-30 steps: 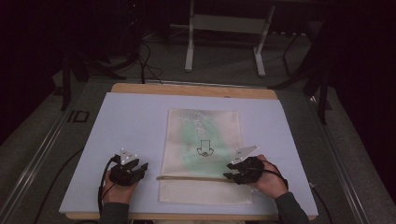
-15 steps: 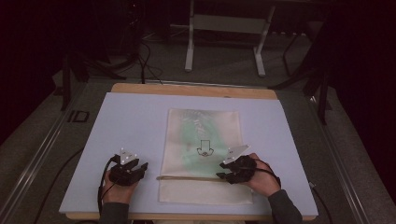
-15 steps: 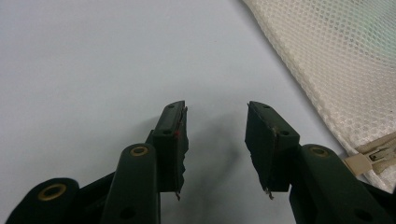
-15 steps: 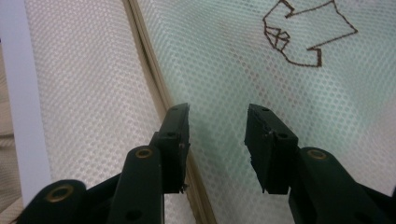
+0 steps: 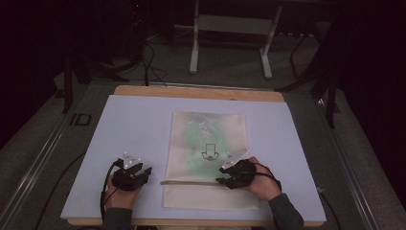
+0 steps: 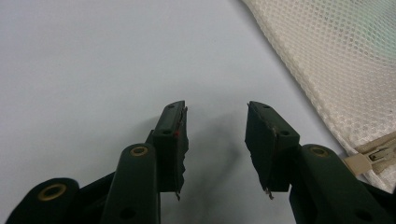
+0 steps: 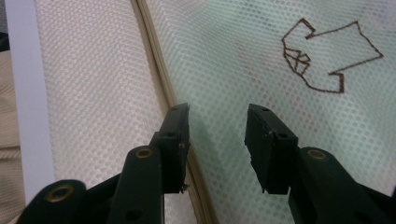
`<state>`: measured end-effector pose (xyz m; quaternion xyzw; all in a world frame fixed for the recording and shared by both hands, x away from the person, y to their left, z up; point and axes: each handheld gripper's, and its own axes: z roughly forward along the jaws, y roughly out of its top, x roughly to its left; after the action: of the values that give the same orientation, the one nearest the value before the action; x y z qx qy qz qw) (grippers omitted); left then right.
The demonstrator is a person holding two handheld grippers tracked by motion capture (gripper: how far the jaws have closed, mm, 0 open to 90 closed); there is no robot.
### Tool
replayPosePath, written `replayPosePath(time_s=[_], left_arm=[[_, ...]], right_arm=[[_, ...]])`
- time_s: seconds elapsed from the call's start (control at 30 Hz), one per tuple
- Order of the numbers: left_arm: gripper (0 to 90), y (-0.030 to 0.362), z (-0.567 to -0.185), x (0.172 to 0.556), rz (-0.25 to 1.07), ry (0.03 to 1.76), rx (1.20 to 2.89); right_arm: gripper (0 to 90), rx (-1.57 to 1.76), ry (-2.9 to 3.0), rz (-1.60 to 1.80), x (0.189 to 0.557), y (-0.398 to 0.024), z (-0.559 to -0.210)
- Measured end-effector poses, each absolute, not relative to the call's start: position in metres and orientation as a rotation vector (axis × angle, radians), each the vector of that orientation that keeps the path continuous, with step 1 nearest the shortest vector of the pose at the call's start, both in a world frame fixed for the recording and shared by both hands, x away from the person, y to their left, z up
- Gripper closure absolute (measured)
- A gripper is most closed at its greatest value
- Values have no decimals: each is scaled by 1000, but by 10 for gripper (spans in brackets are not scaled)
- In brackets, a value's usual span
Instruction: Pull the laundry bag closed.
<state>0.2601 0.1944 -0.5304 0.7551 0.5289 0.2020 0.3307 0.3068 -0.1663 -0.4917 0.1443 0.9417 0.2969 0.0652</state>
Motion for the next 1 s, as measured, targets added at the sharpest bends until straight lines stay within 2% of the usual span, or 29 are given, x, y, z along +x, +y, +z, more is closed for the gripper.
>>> replayPosePath(time_s=[1.0], left_arm=[[575,195,-530,260,527,1382,1966]], right_arm=[[601,321,2870,921,305,-124,-494]])
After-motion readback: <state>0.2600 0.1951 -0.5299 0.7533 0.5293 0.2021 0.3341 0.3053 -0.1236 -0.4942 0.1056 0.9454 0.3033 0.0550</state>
